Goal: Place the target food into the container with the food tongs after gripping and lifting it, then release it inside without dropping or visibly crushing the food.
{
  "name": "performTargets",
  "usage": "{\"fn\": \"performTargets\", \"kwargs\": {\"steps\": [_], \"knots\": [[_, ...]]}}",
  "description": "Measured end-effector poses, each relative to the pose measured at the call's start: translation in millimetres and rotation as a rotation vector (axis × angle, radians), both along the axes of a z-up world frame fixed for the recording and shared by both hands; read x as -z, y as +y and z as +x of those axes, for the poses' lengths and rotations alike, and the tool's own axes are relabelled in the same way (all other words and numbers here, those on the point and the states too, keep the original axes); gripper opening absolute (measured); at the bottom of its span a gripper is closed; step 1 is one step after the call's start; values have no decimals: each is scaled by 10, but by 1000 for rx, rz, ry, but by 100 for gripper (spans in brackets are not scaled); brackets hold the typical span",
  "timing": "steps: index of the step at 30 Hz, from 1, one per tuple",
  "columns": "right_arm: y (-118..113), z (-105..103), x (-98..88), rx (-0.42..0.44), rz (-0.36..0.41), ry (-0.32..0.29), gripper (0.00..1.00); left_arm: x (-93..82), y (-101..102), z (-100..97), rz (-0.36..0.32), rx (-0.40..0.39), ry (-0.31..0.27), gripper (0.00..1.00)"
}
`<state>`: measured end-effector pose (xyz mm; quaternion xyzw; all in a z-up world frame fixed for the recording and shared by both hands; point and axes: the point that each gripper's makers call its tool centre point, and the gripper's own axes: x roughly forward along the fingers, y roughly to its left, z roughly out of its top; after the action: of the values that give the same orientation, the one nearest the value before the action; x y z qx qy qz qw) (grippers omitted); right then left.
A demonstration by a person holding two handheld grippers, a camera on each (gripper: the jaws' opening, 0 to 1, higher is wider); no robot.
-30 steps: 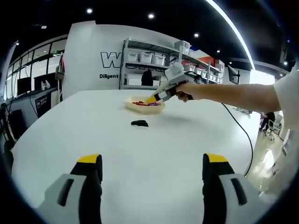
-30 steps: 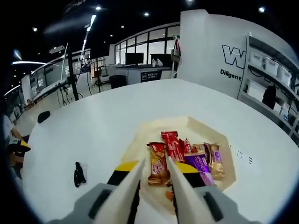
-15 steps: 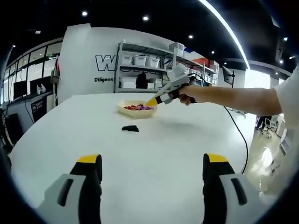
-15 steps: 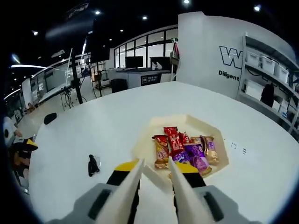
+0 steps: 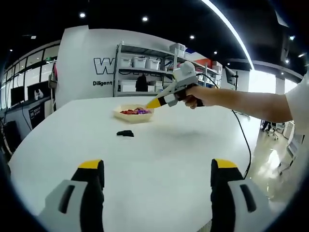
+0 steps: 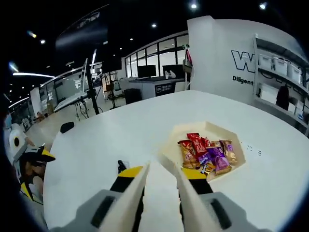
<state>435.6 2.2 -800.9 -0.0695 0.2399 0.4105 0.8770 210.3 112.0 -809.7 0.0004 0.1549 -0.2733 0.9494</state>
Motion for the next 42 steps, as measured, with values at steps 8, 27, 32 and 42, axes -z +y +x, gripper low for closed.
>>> {"fn": "performTargets", "kwargs": {"steps": [8, 27, 32, 42], "knots": [[22, -208, 153, -21, -8, 18, 21, 14, -61, -100, 17, 14, 5, 90], [51, -552, 326, -40, -2, 37, 21, -23, -160, -265, 31, 35, -4, 90], [249, -602, 308, -95, -18, 16, 21, -18, -112, -309, 26, 22, -4, 90], [478, -510, 363, -130, -33, -2, 22, -70, 57, -310, 27, -14, -14, 89]]}}
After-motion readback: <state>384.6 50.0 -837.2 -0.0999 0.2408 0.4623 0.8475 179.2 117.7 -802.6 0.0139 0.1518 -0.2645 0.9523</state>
